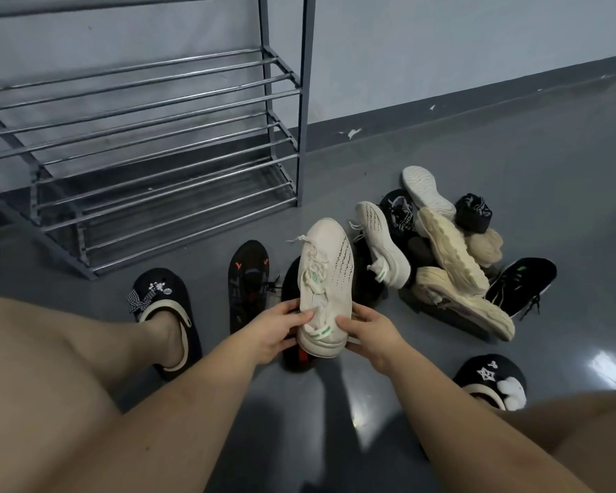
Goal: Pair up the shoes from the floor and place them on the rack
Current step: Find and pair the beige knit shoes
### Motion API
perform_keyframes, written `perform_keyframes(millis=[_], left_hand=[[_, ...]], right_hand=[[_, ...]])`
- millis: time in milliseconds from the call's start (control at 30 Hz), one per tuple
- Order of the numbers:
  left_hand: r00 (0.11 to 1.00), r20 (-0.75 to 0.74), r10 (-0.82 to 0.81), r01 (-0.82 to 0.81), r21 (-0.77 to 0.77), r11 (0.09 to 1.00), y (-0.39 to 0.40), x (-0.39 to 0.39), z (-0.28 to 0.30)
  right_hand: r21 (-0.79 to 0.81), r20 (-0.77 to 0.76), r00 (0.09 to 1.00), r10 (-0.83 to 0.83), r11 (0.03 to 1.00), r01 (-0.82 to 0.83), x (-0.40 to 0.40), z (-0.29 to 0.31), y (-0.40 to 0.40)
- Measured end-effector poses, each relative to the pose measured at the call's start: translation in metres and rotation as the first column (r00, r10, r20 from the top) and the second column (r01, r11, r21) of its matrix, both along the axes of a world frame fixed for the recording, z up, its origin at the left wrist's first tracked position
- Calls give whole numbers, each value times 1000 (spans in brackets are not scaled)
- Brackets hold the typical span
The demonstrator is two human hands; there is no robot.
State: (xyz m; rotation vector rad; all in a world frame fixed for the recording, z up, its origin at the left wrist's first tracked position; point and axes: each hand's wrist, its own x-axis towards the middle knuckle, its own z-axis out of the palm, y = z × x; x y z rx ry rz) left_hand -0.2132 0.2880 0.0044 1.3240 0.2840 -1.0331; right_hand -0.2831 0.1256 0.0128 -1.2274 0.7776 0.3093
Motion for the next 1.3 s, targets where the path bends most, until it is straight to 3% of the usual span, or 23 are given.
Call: perform_keyframes(millis=[400, 800, 1000, 1300], left_hand=[[985, -116, -131, 145, 125, 981, -31, -18, -34], [927, -126, -354, 375, 251, 892, -60, -35, -66], [930, -185, -318, 358, 253, 899, -55, -36, -72], [947, -225, -229, 281, 236, 930, -45, -23, -81]], right_hand=[[40, -211, 977, 33, 999, -25, -22, -36, -20], [-49, -362, 923, 133, 986, -162, -37, -65, -50], [-126, -371, 910, 185, 961, -247, -32, -78, -44], [-117, -423, 881, 214, 951, -287, -11, -78, -34]])
